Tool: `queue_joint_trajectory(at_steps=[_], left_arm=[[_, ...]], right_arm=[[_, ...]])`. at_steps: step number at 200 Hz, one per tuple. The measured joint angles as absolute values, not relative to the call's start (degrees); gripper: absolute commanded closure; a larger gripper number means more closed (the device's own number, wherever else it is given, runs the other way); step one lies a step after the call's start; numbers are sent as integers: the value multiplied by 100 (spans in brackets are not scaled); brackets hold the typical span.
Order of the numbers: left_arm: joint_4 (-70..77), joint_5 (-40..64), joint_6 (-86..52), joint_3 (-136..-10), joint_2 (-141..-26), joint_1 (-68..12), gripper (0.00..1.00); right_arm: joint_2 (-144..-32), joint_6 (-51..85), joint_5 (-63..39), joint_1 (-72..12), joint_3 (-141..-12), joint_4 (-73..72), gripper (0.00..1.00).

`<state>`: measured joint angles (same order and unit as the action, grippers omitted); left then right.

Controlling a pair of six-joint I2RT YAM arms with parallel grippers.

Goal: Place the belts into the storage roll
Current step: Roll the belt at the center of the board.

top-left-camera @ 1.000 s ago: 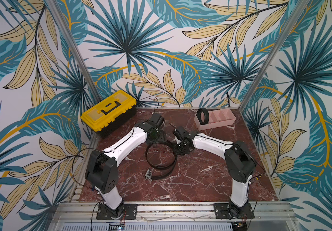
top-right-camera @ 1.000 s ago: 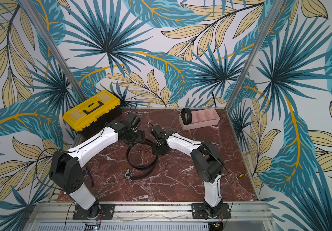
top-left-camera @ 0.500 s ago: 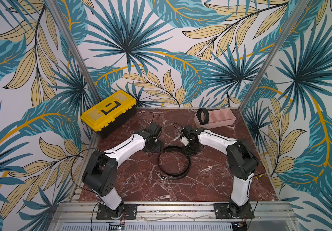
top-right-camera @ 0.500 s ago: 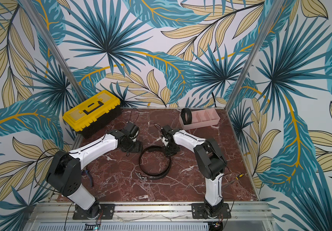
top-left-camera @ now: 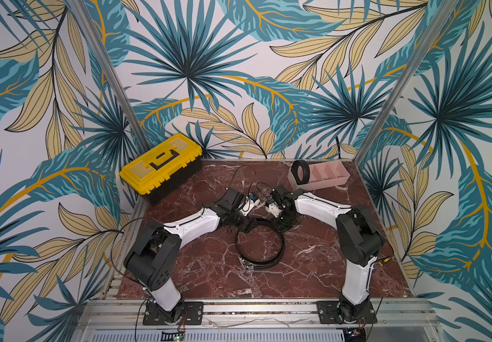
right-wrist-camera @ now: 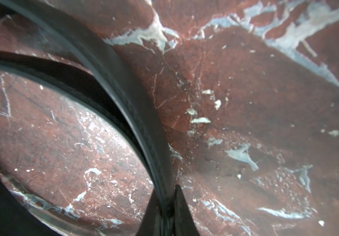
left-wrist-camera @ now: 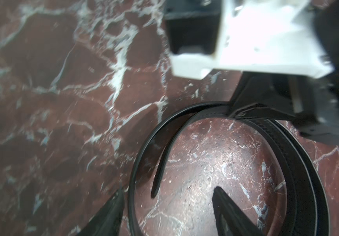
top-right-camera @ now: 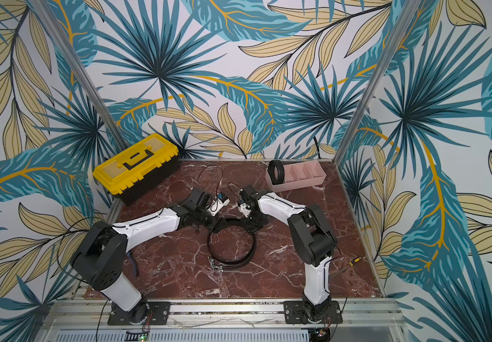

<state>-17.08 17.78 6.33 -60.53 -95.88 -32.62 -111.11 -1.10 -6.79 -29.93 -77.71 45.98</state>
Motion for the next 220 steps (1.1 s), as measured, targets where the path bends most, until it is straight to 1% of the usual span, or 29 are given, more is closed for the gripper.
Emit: queue_joint_trajectory(at_steps=[19,25,63,107,135,165,220], left_arm=[[-1712,1931,978,-6228,-9699,-3284,45],[-1721,1981,1087,-6309,-9751,-3286,47],[-1739,2161,1514,-6477,-9979,-3330,47],[-1745,2228,1555,-6418,-10055,-3371,47],[-1758,2200,1566,-6259,-10051,-3393,47],[-1780,2152,1597,-6241,-10055,-3422,50],[-1719,1855,1605,-6237,-10202,-3437,51]], right_arm=[[-11113,-108,-705,-2987,-7762,4554,90],[-11111,-108,-716,-2978,-7760,4543,90],[-11111,-82,-794,-2932,-7730,4462,90],[-11113,-27,-923,-2849,-7708,4429,89],[-11111,-19,-950,-2838,-7703,4412,89],[-11113,-1,-969,-2836,-7701,4407,89],[-11111,1,-1004,-2814,-7671,4364,89]])
